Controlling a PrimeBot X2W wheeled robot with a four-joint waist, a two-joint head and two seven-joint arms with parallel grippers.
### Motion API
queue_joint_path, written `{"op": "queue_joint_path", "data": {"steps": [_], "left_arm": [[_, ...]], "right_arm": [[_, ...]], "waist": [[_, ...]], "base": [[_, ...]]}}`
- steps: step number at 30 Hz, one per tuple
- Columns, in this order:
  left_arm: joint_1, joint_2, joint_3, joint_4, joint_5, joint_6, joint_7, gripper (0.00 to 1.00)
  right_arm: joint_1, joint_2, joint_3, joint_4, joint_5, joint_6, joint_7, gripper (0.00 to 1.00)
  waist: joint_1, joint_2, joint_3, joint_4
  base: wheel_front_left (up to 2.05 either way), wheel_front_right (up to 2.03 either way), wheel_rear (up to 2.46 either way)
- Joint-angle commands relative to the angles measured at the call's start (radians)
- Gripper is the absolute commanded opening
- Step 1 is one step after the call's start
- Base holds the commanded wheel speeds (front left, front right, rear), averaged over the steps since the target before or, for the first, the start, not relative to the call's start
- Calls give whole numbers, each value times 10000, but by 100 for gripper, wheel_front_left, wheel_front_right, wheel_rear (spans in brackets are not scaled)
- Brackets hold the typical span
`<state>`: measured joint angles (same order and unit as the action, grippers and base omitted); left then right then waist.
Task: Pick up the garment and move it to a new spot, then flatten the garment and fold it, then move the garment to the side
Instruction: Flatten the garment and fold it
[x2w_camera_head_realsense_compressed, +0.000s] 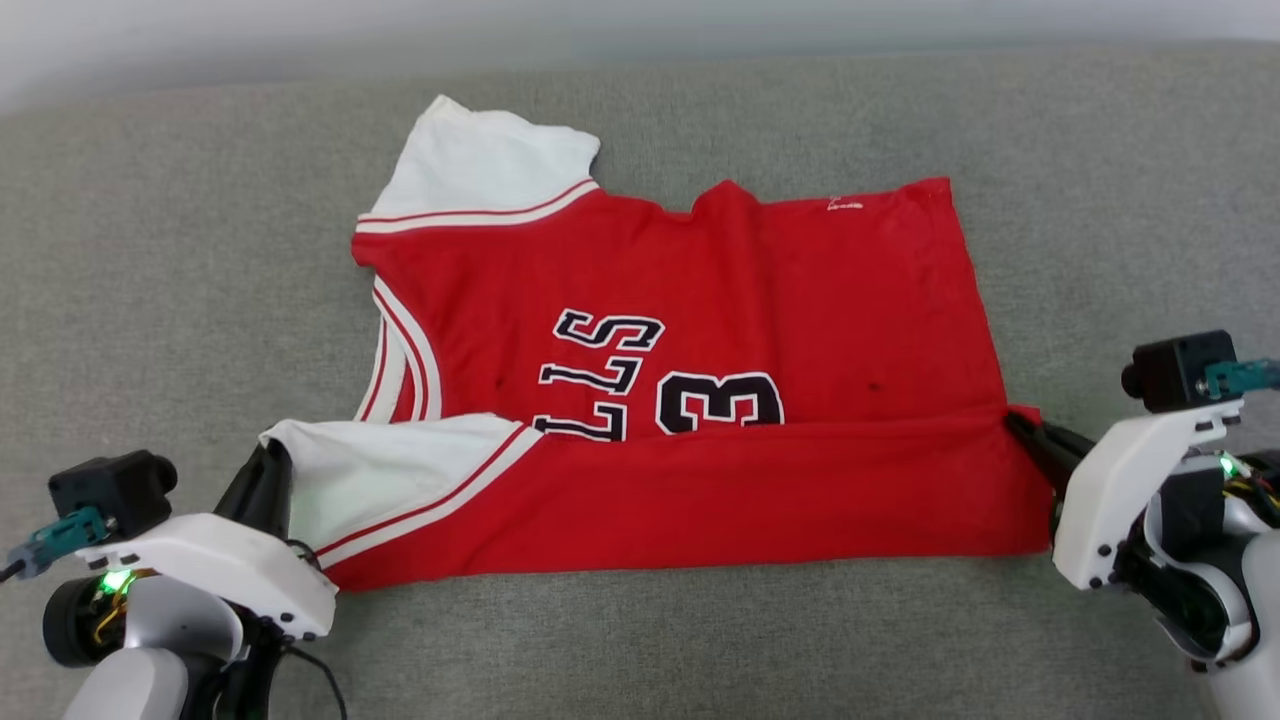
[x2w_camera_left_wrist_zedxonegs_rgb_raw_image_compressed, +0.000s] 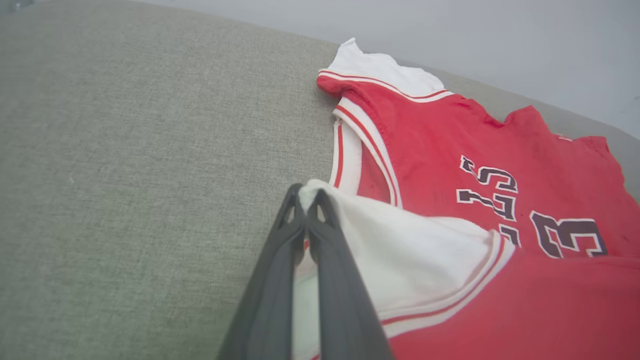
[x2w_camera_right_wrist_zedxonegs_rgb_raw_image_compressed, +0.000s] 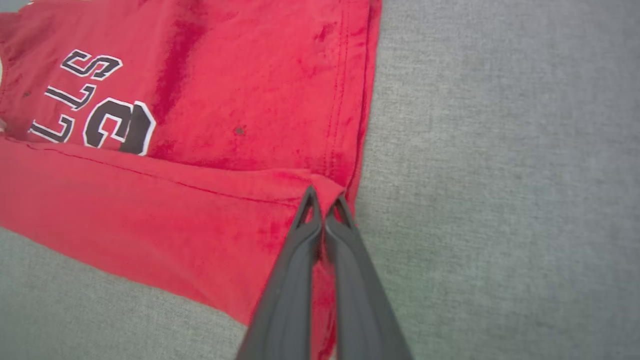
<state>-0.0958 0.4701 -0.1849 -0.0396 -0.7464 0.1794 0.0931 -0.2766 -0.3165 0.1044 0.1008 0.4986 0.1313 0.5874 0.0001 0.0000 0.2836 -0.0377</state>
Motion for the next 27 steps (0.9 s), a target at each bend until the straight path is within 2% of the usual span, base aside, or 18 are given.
{"op": "queue_joint_path", "data": {"steps": [1, 5, 6, 7, 8, 9, 11, 12, 19, 27], "left_arm": [[-179, -40, -4, 77, -63, -61, -62, 0], [-533, -243, -193, 713, -208, -333, -39, 0], [-645, -267, -251, 858, -208, -417, -22, 0], [-711, -297, -302, 1037, -263, -485, 44, 0], [-773, -344, -347, 1195, -335, -559, 68, 21], [-844, -389, -391, 1316, -365, -615, 71, 45], [-950, -537, -499, 1631, -532, -770, 194, 87], [-992, -557, -534, 1760, -580, -833, 248, 100], [-804, -458, -369, 2309, -825, -988, 157, 100], [-392, 72, -27, 1980, -1020, -795, 483, 100]], "right_arm": [[-235, -67, 69, 101, -85, -11, -75, 0], [-705, -147, 459, 736, -155, -11, -516, 0], [-799, -165, 550, 899, -175, -11, -651, 12], [-872, -192, 655, 1060, -208, -11, -790, 42], [-925, -194, 764, 1248, -198, -11, -897, 99], [-952, -188, 876, 1422, -151, -11, -962, 100], [-973, -200, 1051, 1715, -83, -12, -1151, 100], [-979, -231, 1128, 1840, -65, -14, -1240, 100], [-580, -224, 1303, 2098, -163, -12, -2418, 100], [343, 209, 466, 1444, -614, -9, -4523, 100]], "waist": [[-1, 0, 289, 18], [-1, 0, 582, 61], [-1, 0, 633, 83], [-1, 0, 666, 98], [-1, 0, 685, 110], [-1, 0, 696, 124], [-1, 0, 682, 155], [-1, 0, 642, 164], [-1, 0, -235, 134], [-1, 0, -1492, 34]], "base": [[0, 0, 0], [0, 0, 0], [0, 0, 0], [0, 0, 0], [0, 0, 0], [0, 0, 0], [0, 0, 0], [0, 0, 0], [0, 0, 0], [0, 0, 0]]}}
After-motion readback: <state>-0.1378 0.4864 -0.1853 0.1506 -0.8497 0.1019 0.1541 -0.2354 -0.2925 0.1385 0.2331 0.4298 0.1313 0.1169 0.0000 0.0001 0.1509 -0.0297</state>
